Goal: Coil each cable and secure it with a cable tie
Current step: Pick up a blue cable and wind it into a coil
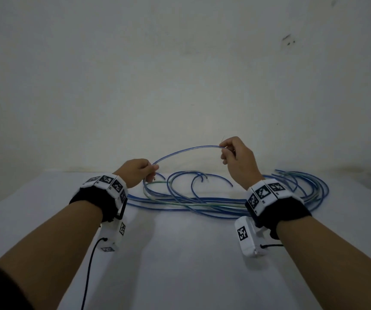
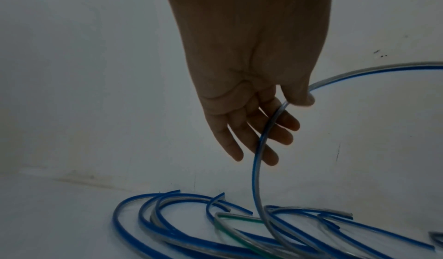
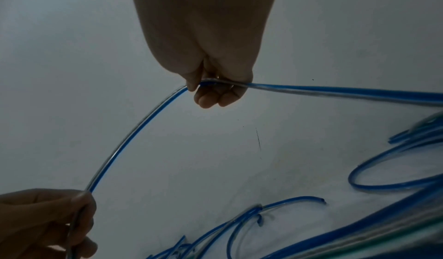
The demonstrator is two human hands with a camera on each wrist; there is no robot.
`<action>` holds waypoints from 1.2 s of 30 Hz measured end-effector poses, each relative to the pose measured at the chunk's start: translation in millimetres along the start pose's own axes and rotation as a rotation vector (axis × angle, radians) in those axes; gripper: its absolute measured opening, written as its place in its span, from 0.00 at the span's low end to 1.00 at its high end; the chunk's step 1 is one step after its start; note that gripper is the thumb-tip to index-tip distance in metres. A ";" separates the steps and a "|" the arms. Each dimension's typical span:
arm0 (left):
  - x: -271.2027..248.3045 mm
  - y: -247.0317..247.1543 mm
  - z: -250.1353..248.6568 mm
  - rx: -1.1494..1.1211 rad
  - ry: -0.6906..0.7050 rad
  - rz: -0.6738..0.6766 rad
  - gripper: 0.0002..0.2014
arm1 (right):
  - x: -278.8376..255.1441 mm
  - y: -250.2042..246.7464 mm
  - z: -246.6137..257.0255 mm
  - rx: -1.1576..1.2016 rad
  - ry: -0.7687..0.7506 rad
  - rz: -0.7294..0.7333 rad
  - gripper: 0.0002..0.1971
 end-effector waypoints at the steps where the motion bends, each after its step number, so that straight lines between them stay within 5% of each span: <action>1: -2.9 0.2 0.1 0.003 -0.004 0.017 0.16 | -1.2 -1.9 1.8 0.008 -0.001 -0.020 0.07; 10: -26.8 -19.3 -26.4 -0.281 0.036 -0.125 0.19 | -17.8 20.9 11.6 -0.376 -0.051 0.042 0.08; 14: -34.3 -20.2 -42.0 -0.299 0.090 -0.142 0.20 | -24.0 47.9 32.1 -0.359 -0.116 0.118 0.12; 17: -38.8 -20.4 -44.9 -0.345 0.112 -0.135 0.20 | -23.9 53.1 41.6 -0.299 -0.140 0.046 0.12; 28: -68.6 11.3 -6.6 -0.514 -0.039 0.311 0.11 | -10.5 36.2 20.7 0.021 0.159 -0.247 0.07; 36: -63.8 -37.2 -23.5 -0.770 0.141 -0.039 0.10 | -14.2 60.0 7.6 -0.198 0.194 -0.050 0.06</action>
Point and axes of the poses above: each hand's wrist, its own x-axis towards the middle knuckle, its own y-axis out of the palm, z = x × y, the point moved 8 cm from there along x, towards the middle knuckle, and after that the axes turned 2 degrees about y, right-handed, at the moved point
